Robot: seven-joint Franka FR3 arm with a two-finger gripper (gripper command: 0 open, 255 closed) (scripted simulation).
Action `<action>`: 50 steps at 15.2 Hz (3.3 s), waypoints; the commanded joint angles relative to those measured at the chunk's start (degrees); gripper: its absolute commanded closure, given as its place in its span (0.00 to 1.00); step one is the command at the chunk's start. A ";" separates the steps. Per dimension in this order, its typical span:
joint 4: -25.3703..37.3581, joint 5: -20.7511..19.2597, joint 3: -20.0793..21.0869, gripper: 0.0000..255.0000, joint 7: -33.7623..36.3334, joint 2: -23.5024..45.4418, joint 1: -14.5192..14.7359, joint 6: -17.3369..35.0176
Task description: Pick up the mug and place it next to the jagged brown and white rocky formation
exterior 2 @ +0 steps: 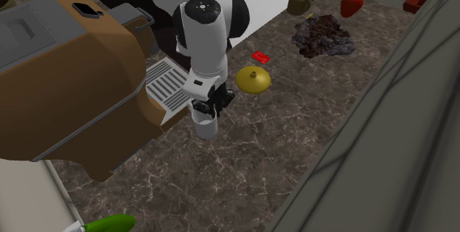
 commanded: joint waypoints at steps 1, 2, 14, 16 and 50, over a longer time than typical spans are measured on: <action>1.02 0.07 0.00 1.00 -0.11 -0.34 -0.03 -1.38; 1.53 0.10 0.01 1.00 -0.14 -0.54 -0.03 -2.08; 8.73 0.38 0.09 1.00 -0.48 -2.10 -0.01 -10.83; 10.15 0.40 0.10 1.00 -0.53 -2.18 0.00 -12.34; 16.63 -5.29 13.99 1.00 33.58 -1.43 19.90 -20.37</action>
